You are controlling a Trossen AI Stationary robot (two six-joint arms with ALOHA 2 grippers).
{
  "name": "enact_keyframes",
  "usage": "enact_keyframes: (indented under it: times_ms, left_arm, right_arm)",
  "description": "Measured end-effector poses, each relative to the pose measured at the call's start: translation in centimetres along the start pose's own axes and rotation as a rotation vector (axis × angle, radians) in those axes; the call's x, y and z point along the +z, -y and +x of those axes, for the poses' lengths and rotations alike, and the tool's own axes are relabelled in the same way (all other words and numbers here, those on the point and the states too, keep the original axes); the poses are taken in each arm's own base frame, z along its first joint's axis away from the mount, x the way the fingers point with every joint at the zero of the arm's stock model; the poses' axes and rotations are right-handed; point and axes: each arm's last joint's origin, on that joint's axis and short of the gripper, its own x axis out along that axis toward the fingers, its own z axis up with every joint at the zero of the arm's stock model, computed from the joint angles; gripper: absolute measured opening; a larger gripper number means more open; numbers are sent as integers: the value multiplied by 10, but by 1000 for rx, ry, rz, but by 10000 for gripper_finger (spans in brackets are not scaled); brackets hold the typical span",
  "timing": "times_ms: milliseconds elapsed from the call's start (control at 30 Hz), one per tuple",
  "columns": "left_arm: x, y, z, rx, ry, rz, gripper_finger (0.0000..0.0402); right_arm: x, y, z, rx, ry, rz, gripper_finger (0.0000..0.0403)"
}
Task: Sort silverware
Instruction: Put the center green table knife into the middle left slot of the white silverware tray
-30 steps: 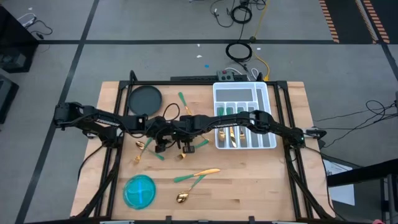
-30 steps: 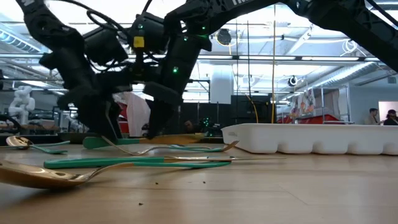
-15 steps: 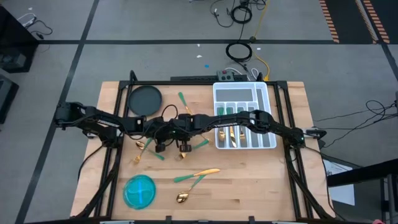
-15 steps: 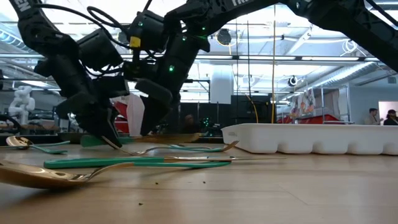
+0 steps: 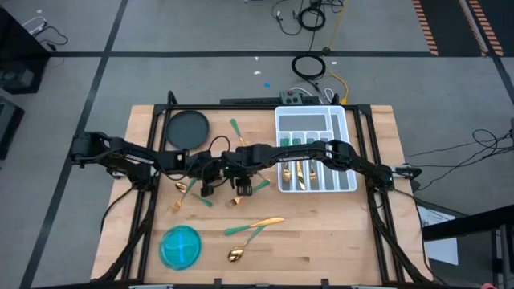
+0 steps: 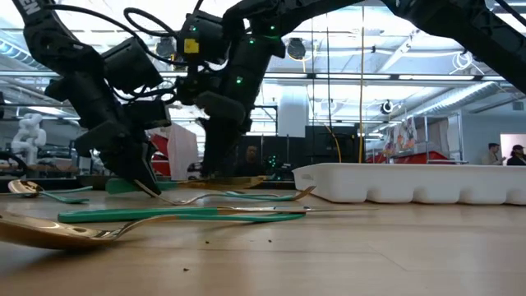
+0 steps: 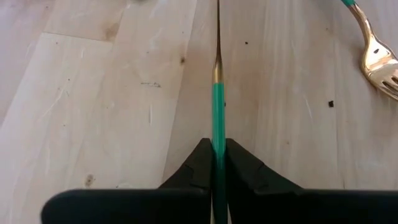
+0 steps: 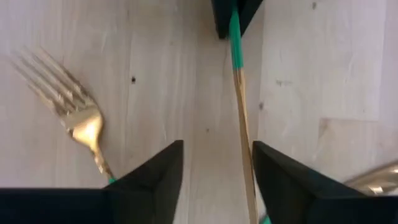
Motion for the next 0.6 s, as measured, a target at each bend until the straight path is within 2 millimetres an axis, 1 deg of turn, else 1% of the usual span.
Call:
enact_keyframes:
  times_ms: [67,133,300,400,500,600]
  left_arm:
    - [0,0,0,3,-2,0,21]
    - [0,0,0,4,-2,-10,21]
    - [0,0,0,7,-3,-25,21]
    - [-1,0,0,8,-3,-23,21]
    - [-1,0,0,9,-3,-25,21]
    - [-1,0,0,9,-3,-24,21]
  right_arm:
    - [-2,1,-1,1,-21,-1,206]
    - [-4,1,-1,0,-40,-3,212]
    - [-4,3,2,-27,-34,-20,214]
    - [-1,11,2,-35,10,-14,214]
    - [1,16,2,-45,33,-3,199]
    - [2,18,2,-28,43,-25,170]
